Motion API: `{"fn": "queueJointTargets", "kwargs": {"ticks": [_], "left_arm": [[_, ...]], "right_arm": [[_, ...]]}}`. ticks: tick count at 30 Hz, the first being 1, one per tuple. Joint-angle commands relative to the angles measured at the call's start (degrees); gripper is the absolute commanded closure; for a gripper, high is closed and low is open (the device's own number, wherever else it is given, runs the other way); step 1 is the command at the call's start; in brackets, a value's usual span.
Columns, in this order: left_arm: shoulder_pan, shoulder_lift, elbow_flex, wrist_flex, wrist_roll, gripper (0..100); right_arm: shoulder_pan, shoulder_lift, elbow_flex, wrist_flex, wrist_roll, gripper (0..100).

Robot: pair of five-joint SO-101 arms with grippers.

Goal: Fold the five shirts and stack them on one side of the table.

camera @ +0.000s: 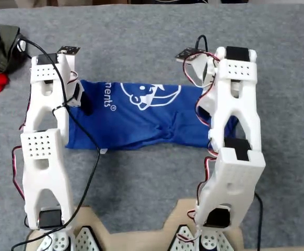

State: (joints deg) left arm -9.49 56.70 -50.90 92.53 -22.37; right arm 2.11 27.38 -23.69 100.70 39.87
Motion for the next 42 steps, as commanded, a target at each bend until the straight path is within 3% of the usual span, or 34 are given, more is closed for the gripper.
{"fn": "queueJointTargets", "kwargs": {"ticks": [1,7,12,19,27,35,42], "left_arm": [[3.16,0.22,-1.05,-0.70,0.26,80],[5.63,0.04,-1.05,-0.88,0.09,97],[5.98,-0.04,-1.14,-1.14,0.18,98],[6.07,0.04,-3.87,-1.05,0.35,98],[10.20,-0.13,-14.95,1.49,7.03,98],[19.87,-0.13,-28.13,7.91,8.26,98],[29.27,-0.13,-30.24,8.26,10.81,98]], "right_arm": [[-0.92,-4.18,-3.30,0.09,-0.62,78.9],[-0.75,-4.09,-4.26,0.09,-0.62,79.0],[-1.36,-0.92,-4.88,-1.23,-0.62,80.5],[-1.71,2.33,-4.88,-2.73,-0.62,96.3],[-0.57,2.33,-4.88,-2.73,-0.62,96.4],[7.60,2.42,-12.09,-2.73,-2.73,96.5],[17.45,2.42,-19.30,-2.73,-2.73,96.6]]}}
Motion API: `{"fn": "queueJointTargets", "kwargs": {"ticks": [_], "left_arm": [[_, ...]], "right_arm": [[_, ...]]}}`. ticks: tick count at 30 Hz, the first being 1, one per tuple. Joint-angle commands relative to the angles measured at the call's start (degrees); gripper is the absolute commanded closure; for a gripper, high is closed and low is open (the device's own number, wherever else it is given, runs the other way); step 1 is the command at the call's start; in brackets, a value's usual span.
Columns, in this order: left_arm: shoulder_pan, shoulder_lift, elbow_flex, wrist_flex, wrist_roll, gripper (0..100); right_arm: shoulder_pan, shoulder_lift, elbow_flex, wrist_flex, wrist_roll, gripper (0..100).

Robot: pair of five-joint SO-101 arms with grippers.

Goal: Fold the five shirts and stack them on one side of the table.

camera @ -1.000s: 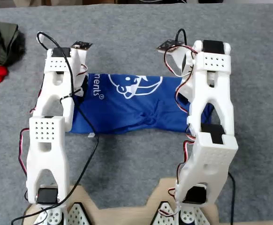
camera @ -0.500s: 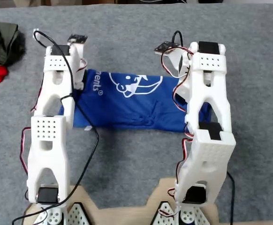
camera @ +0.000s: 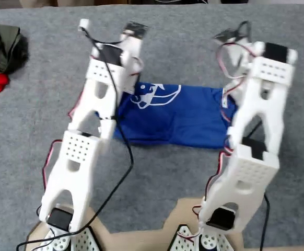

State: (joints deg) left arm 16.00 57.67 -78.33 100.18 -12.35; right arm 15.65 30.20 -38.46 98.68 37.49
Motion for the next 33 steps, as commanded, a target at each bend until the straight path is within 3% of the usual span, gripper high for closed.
{"fn": "queueJointTargets", "kwargs": {"ticks": [1,9,23,33], "left_arm": [[4.92,-1.10,-2.81,0.62,0.79,98],[12.66,-1.10,-7.74,-0.09,1.76,98],[19.34,-1.10,-7.12,-12.40,10.11,98],[27.60,-0.48,-7.03,-21.63,10.29,98]], "right_arm": [[5.14,-0.40,-5.41,-0.70,-0.35,96.6],[11.21,-0.40,-9.19,-0.88,-0.26,96.6],[14.20,-0.66,-11.03,-0.62,2.64,99.2],[20.09,-0.66,-19.56,0.97,2.20,99.2]]}}
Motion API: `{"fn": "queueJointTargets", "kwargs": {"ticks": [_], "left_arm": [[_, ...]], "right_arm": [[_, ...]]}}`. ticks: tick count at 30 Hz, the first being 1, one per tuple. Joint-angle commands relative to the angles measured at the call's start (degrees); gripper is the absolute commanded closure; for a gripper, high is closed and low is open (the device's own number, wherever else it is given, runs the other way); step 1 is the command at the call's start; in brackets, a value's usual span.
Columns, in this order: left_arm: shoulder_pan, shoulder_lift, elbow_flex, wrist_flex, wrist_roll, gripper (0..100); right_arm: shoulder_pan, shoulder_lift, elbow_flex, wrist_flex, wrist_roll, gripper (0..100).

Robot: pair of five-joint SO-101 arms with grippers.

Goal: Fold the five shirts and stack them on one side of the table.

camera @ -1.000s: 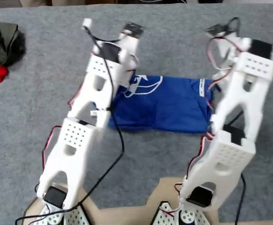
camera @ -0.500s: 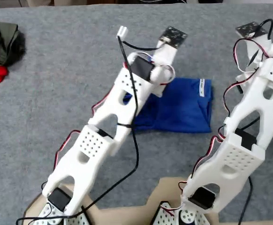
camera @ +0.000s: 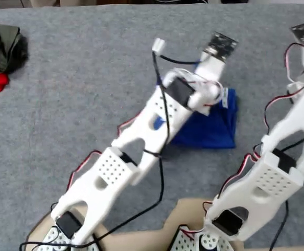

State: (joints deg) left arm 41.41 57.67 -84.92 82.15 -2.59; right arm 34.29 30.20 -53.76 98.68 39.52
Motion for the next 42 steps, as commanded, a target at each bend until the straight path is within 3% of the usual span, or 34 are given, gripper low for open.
{"fn": "queueJointTargets", "kwargs": {"ticks": [1,10,18,22,27,34,39,42], "left_arm": [[2.64,-0.48,-0.26,-5.01,0.53,98],[6.07,-0.48,9.67,-15.74,0.62,98],[5.63,-0.48,10.73,-16.79,0.62,98],[4.48,-0.48,10.37,-15.91,1.14,87],[1.85,-1.01,10.29,-14.33,10.55,75],[-5.71,-1.10,10.11,-14.33,11.16,76],[-12.13,-0.31,11.08,-14.51,11.08,92],[-13.36,1.10,13.36,-14.77,11.08,95]], "right_arm": [[1.54,-0.66,-5.05,1.41,0.18,99.2],[2.95,-0.40,-6.64,1.76,0.18,99.2],[2.77,-0.40,-6.20,1.85,0.53,99.2],[2.51,-0.31,-6.11,2.73,0.62,99.2],[2.33,-0.31,-6.11,2.99,0.62,99.2],[-0.13,-0.57,-3.47,3.08,0.44,99.2],[-8.92,-0.40,2.68,3.16,-1.58,99.2],[-13.58,-0.31,7.34,2.29,-4.22,99.2]]}}
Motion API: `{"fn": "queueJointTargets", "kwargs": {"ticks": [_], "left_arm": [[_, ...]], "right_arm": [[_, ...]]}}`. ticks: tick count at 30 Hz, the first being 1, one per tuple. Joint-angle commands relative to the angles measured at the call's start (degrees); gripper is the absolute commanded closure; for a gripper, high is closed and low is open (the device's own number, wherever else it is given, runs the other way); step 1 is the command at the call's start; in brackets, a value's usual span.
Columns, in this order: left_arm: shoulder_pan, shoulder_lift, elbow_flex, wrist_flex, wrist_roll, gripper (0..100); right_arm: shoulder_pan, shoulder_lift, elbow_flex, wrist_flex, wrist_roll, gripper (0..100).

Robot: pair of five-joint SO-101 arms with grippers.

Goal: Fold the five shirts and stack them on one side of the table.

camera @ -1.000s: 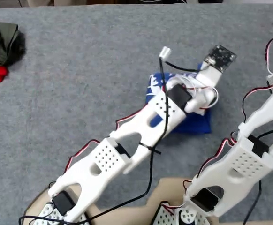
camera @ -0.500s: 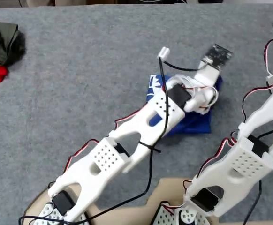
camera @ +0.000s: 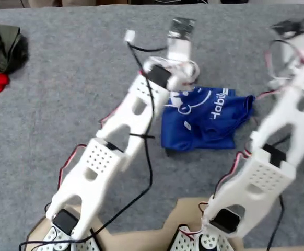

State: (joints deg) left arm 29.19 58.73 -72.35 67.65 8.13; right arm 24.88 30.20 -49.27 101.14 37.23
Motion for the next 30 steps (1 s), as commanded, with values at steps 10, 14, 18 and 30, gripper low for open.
{"fn": "queueJointTargets", "kwargs": {"ticks": [10,14,18,30], "left_arm": [[-5.19,7.25,0.79,-0.26,0.35,96],[-5.80,8.75,0.79,-0.26,0.35,96],[-5.80,7.87,0.70,0.18,0.44,94],[-4.04,1.01,-6.86,8.26,5.80,81]], "right_arm": [[-9.98,-0.31,16.04,-10.64,-6.15,99.2],[-10.68,-0.31,19.12,-13.27,-6.15,99.2],[-10.68,-0.22,19.74,-14.59,-6.51,99.2],[-10.15,4.09,19.03,-16.70,-6.24,99.2]]}}
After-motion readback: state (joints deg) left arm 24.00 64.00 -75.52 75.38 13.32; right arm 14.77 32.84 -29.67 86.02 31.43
